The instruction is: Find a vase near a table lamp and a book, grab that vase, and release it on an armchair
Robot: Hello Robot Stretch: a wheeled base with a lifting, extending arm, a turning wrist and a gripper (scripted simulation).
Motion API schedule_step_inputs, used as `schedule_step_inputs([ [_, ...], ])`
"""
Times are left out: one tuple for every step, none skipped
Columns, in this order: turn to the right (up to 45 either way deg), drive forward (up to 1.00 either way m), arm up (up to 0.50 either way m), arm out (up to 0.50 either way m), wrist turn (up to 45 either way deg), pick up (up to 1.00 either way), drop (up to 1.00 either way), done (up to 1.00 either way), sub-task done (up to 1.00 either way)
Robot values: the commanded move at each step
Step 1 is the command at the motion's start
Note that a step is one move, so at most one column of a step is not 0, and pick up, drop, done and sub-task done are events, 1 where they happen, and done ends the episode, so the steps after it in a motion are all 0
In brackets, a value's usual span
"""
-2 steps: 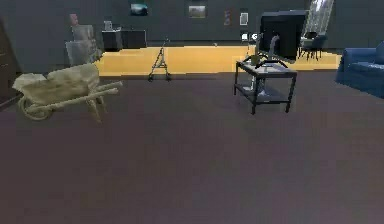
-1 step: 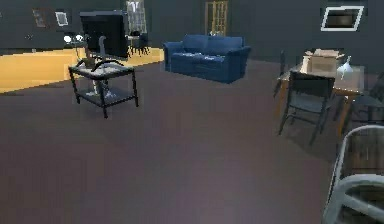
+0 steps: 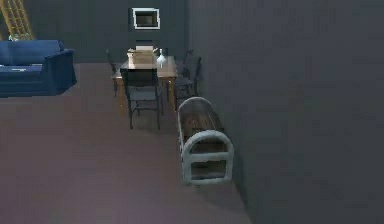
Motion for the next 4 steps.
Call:
schedule_step_inputs([
  [45.0, 0.00, 0.00, 0.00, 0.0, 0.00, 0.00, 0.00, 0.00],
  [39.0, 0.00, 0.00, 0.00, 0.0, 0.00, 0.00, 0.00, 0.00],
  [0.0, 0.00, 0.00, 0.48, 0.0, 0.00, 0.00, 0.00, 0.00],
  [0.0, 0.00, 0.00, 0.00, 45.0, 0.00, 0.00, 0.00, 0.00],
])
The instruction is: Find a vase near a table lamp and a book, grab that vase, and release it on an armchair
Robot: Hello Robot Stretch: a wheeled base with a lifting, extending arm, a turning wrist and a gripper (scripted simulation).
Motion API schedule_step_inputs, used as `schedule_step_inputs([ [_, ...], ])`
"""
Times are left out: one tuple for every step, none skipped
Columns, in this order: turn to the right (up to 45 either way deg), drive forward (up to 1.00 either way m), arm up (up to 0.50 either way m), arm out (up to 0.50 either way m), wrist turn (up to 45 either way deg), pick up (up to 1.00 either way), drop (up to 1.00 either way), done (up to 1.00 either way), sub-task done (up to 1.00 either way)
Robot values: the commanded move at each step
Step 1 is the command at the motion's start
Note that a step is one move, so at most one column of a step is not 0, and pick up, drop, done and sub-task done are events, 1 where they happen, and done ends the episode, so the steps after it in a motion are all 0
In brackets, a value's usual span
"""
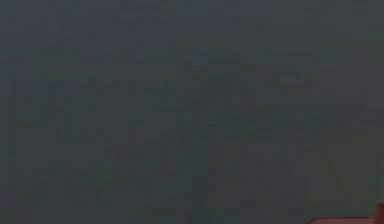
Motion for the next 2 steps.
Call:
schedule_step_inputs([
  [0.0, 0.00, 0.00, 0.00, 45.0, 0.00, 0.00, 0.00, 0.00],
  [0.0, 0.00, 0.00, 0.00, 39.0, 0.00, 0.00, 0.00, 0.00],
])
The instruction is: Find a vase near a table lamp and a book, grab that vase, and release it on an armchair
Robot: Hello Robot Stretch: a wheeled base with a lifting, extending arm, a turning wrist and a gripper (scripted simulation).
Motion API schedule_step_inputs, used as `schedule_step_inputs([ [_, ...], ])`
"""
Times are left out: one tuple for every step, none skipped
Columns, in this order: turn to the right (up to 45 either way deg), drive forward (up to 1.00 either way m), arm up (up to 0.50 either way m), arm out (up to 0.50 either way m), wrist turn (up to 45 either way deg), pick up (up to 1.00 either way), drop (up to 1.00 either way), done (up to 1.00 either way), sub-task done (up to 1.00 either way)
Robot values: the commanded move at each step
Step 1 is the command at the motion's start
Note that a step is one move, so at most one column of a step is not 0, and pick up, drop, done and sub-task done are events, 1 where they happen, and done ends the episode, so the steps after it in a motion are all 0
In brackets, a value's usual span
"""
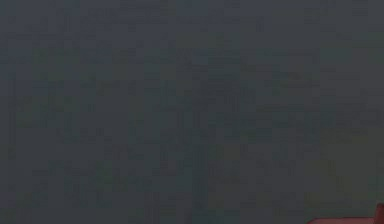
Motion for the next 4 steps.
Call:
schedule_step_inputs([
  [0.0, 0.00, -0.30, 0.00, 0.0, 0.00, 0.00, 0.00, 0.00],
  [0.0, 0.00, -0.32, 0.00, 0.0, 0.00, 0.00, 0.00, 0.00],
  [0.0, 0.00, 0.00, 0.00, 0.0, 0.00, 1.00, 0.00, 0.00],
  [0.0, 0.00, 0.10, 0.00, 0.0, 0.00, 0.00, 0.00, 0.00],
])
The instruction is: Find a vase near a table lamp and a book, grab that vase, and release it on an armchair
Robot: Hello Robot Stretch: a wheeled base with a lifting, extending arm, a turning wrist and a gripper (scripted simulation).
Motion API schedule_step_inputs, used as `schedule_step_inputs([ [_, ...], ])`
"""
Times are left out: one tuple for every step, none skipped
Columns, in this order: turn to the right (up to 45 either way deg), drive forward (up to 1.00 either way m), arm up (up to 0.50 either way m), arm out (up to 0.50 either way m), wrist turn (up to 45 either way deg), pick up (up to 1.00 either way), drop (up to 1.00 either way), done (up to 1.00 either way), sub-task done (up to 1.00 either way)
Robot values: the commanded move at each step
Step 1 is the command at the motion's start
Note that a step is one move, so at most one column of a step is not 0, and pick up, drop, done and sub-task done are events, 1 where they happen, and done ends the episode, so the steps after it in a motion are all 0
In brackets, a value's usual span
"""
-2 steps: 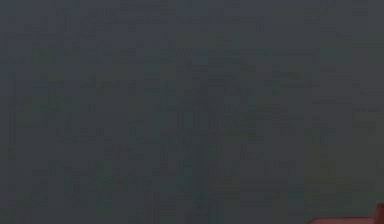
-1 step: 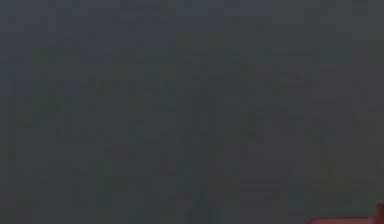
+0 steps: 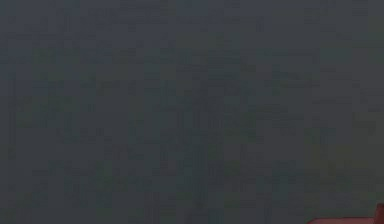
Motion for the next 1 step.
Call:
schedule_step_inputs([
  [0.0, 0.00, 0.00, -0.08, 0.0, 0.00, 0.00, 0.00, 0.00],
])
